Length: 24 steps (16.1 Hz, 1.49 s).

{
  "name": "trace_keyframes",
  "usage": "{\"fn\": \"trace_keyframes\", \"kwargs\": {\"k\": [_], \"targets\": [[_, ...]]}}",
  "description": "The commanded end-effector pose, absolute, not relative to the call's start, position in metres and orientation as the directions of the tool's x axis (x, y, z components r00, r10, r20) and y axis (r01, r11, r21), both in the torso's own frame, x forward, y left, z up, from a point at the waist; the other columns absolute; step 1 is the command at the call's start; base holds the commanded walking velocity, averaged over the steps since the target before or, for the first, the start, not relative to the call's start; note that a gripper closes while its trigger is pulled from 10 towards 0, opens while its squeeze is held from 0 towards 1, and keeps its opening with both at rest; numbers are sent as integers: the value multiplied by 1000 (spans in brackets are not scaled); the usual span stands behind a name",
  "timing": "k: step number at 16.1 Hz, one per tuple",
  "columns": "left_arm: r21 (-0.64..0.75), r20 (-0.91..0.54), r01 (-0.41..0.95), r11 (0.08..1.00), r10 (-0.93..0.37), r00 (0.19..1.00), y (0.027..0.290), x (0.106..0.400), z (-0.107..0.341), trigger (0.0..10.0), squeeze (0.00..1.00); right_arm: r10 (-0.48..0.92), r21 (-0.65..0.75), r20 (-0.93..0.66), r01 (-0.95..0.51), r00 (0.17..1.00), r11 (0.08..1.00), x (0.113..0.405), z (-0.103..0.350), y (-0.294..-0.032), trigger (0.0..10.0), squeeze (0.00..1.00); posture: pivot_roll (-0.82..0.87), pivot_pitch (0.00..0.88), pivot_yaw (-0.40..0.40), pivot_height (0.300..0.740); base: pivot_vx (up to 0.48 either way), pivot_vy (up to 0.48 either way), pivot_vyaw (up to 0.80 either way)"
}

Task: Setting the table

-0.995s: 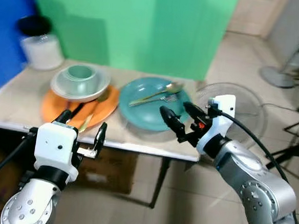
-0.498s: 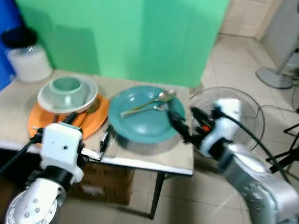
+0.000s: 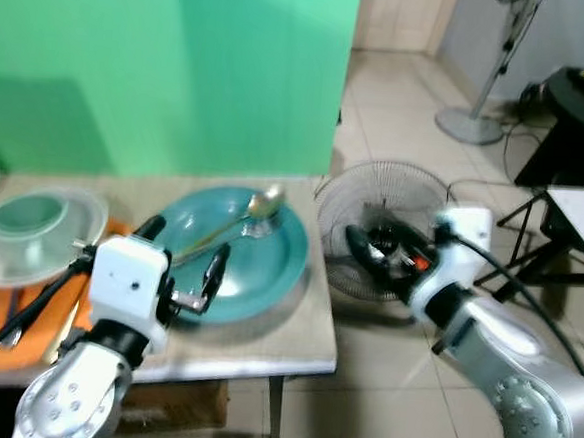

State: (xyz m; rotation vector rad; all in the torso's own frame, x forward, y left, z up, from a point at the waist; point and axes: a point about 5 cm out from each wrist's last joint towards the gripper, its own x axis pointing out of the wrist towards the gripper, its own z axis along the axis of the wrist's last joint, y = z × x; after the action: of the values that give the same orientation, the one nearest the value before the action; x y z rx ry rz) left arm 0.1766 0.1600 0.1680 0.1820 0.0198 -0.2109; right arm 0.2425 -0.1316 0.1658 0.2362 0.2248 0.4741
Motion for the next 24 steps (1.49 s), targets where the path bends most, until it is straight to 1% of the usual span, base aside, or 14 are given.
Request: {"fn": "trace_keyframes", "kwargs": {"k": [1,5,10,11,12,14,15,16,17,19,21,22,23,24], "targets": [[192,-39,193,962,-189,981,166,176,169,10000,0,520,272,-133,-474,844,838,241,173,-123,10000,0,-1,36,-4,740,247,0,0],[228,-63,216,949,-207,976,177,179,169,10000,0,541,233,-150,-502,827,833,243,172,-124,10000,0,2,42,-6,740,0,0,0],[260,-202,393,882,-348,916,196,193,153,10000,0,573,157,-177,-552,800,819,247,170,-129,10000,0,-5,44,-6,740,0,0,0],[269,-255,471,840,-409,876,206,207,146,10000,1000,588,128,-185,-574,788,809,249,169,-132,10000,0,-12,43,-4,740,0,0,0],[281,-283,510,813,-438,853,212,217,144,10000,1000,597,115,-184,-586,781,802,250,169,-134,10000,659,-19,45,-2,740,0,0,0],[310,-336,575,757,-479,811,220,235,141,10000,1000,613,100,-177,-605,770,790,250,170,-138,10000,1000,-28,46,-1,740,0,0,0],[291,-360,607,740,-503,786,222,241,138,10000,867,622,92,-179,-617,762,782,249,170,-140,10000,1000,-33,46,1,740,0,0,0],[286,-373,640,713,-532,760,224,247,136,10000,86,635,81,-182,-632,750,770,247,170,-140,10000,1000,-40,46,3,740,0,0,0],[286,-375,665,690,-558,740,225,256,135,10000,0,657,78,-184,-656,731,751,245,169,-141,10000,1000,-44,48,5,740,0,0,0],[270,-395,707,654,-594,701,226,274,132,10000,0,677,66,-188,-679,712,732,241,168,-143,10000,1000,-57,51,16,740,0,0,0],[247,-421,749,616,-628,655,223,285,129,6157,0,672,48,-185,-676,717,735,240,167,-145,10000,1000,-70,52,26,740,0,0,0],[251,-438,761,598,-631,640,223,288,127,4745,0,673,42,-181,-678,717,734,239,167,-146,10000,1000,-73,53,32,740,0,0,0],[250,-449,774,582,-638,625,222,291,125,3451,0,678,46,-176,-682,713,730,238,167,-146,10000,1000,-75,52,39,740,0,0,0],[251,-453,778,575,-641,620,222,291,124,3451,0,681,50,-175,-684,711,727,237,167,-146,10000,1000,-75,53,41,740,0,0,0]]}}
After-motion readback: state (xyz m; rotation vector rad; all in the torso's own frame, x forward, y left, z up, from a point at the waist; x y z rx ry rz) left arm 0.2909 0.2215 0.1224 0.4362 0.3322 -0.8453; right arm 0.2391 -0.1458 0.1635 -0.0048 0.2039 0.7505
